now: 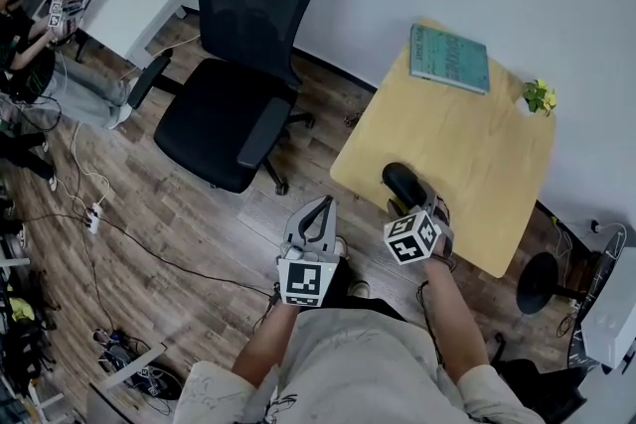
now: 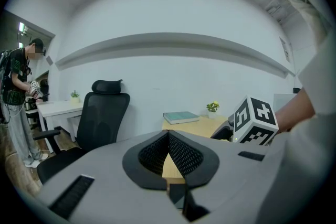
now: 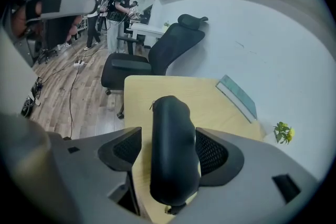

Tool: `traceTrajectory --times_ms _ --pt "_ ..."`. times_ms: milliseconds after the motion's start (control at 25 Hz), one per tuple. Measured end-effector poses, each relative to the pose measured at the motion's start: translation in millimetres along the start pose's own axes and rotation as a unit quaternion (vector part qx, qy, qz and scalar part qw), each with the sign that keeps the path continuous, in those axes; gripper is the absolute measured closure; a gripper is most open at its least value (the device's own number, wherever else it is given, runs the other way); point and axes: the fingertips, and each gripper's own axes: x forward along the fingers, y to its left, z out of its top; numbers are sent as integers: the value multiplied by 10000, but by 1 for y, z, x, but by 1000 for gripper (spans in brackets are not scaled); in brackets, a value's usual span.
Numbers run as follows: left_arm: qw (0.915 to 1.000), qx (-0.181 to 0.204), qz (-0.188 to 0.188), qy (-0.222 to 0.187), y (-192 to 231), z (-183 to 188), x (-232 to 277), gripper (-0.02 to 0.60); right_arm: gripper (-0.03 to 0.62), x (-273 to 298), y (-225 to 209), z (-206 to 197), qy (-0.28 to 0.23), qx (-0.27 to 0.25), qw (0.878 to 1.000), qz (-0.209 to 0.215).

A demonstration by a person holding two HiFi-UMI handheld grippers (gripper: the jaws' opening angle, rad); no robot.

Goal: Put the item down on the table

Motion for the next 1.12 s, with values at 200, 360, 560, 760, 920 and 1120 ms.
traceTrajectory --times_ms 200,360,560,760,920,1120 --pt "10000 71 30 -17 -3 4 -7 574 261 -11 1 5 -256 354 9990 104" --pt "9999 149 31 -43 -8 9 -13 574 261 -22 0 6 -447 634 9968 171" --pt "9997 215 19 -96 -18 16 -20 574 261 -39 0 -2 -653 931 9934 166" --pt "9994 327 91 -100 -27 23 -27 574 263 -65 -1 -12 -1026 1546 9823 251" --pt "9992 370 87 -119 -35 27 -33 574 263 -88 -6 -20 -1483 2106 9660 228" --pt "9989 450 66 -150 -47 32 -42 574 263 -126 -17 -19 -2154 2372 9473 58"
